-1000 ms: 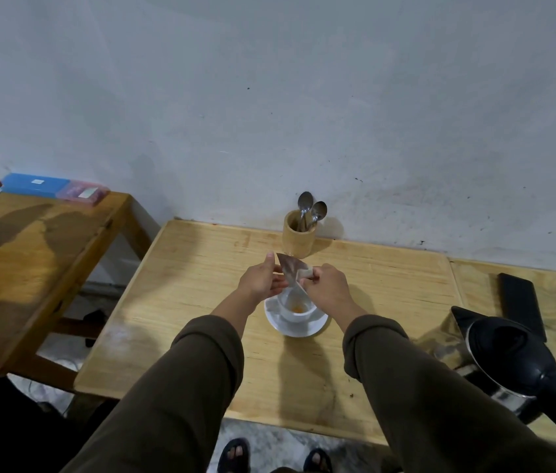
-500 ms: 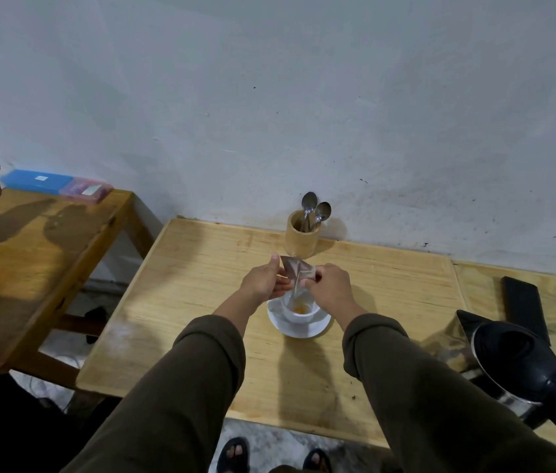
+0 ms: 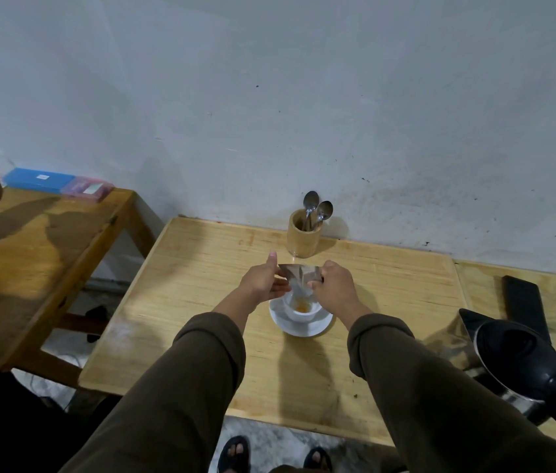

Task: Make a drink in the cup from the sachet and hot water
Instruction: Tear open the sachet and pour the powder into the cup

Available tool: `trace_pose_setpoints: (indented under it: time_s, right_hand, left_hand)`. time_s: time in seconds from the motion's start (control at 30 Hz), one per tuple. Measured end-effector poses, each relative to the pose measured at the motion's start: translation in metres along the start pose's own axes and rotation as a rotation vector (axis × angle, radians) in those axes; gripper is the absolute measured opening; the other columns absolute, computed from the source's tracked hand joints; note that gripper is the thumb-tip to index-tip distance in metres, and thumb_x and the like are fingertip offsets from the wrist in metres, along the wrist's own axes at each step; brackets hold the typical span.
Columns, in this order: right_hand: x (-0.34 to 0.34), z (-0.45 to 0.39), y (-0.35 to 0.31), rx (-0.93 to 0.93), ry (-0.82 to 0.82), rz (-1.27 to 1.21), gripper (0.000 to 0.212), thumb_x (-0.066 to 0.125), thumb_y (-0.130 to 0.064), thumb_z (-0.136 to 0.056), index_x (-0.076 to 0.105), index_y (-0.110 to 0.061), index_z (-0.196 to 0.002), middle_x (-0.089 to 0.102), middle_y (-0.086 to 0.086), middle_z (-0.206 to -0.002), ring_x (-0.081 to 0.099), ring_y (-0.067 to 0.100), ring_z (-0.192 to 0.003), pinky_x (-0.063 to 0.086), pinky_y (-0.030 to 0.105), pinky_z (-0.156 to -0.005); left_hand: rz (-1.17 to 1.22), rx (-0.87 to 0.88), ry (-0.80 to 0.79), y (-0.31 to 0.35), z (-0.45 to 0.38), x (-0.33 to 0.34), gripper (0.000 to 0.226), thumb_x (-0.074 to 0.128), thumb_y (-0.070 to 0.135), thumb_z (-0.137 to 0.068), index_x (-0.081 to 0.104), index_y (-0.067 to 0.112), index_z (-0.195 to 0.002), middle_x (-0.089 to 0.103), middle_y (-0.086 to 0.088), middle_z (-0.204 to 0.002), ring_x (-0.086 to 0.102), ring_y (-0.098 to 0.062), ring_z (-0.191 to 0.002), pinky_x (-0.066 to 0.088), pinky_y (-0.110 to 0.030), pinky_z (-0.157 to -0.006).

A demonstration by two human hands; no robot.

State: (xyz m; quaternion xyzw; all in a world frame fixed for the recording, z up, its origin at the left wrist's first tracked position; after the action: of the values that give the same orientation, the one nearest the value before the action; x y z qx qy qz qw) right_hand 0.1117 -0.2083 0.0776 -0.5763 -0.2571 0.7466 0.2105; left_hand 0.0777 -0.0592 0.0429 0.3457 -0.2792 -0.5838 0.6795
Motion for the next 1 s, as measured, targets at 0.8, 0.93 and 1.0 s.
trace_pose_setpoints:
  time_s: [0.8,0.93,1.0]
  right_hand:
    - [0.003,0.029,-0.035,0.149,0.143,-0.415,0.033,0.049,-0.014,-0.093,0.054,-0.022,-0.124,0.066,0.01,-0.106,0.063,0.026,-0.098,0.051,0.041,-0.093]
    - [0.035,0.029,-0.051,0.173,0.072,-0.329,0.019,0.06,-0.003,-0.082,0.063,-0.014,-0.097,0.063,0.005,-0.084,0.061,0.024,-0.09,0.048,0.032,-0.083]
    - [0.053,0.026,-0.058,0.189,0.038,-0.256,0.017,0.056,-0.003,-0.083,0.066,-0.015,-0.089,0.068,0.007,-0.095,0.061,0.024,-0.095,0.045,0.028,-0.082]
  left_hand:
    - [-0.089,0.196,0.163,0.011,0.012,-0.053,0.023,0.064,0.01,-0.087,0.062,0.01,-0.11,0.067,-0.011,-0.085,0.066,-0.02,-0.073,0.058,-0.033,-0.079]
    - [-0.224,0.261,0.273,0.005,0.018,-0.084,0.01,0.062,0.014,-0.086,0.063,0.02,-0.094,0.07,-0.006,-0.085,0.072,-0.027,-0.09,0.05,-0.029,-0.075]
    - [-0.276,0.262,0.292,-0.002,0.016,-0.096,0.009,0.06,0.012,-0.087,0.065,0.018,-0.091,0.072,-0.008,-0.088,0.071,-0.028,-0.093,0.052,-0.03,-0.081]
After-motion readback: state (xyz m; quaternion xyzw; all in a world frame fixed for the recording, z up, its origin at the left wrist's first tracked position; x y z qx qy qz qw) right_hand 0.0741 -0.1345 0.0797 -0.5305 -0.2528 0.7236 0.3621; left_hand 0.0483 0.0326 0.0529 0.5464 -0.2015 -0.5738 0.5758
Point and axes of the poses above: each hand's wrist, its own z-axis away from the middle knuckle, its own x-axis out of the palm, y = z × x, the point moved 8 cm from there along -z, towards the middle knuckle
